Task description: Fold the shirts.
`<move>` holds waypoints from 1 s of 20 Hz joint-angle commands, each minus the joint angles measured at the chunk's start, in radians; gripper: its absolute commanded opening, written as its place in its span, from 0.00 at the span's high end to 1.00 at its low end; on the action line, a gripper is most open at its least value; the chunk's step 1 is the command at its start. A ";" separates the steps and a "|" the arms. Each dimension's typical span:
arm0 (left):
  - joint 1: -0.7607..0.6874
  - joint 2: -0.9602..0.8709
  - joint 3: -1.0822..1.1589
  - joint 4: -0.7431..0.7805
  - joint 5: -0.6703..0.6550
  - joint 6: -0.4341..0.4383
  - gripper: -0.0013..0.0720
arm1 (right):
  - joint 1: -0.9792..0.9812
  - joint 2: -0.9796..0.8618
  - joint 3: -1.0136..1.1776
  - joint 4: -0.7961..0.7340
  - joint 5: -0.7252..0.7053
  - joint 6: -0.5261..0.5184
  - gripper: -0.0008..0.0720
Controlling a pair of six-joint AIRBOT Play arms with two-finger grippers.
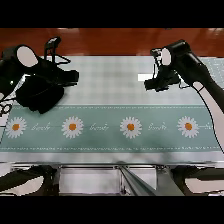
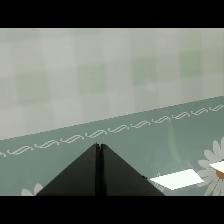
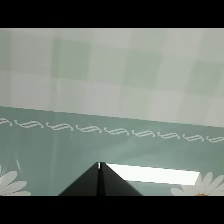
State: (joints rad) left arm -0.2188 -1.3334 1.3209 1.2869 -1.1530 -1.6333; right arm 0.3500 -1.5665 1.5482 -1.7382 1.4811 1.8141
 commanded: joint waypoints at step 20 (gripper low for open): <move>0.064 -0.001 0.063 0.002 0.079 0.067 0.94 | 0.001 0.022 0.000 -0.090 -0.139 -0.002 0.95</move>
State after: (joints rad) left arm -0.1883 -1.3350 1.3449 1.2869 -1.0725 -1.6226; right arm 0.3500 -1.5593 1.5482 -1.7699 1.3800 1.8137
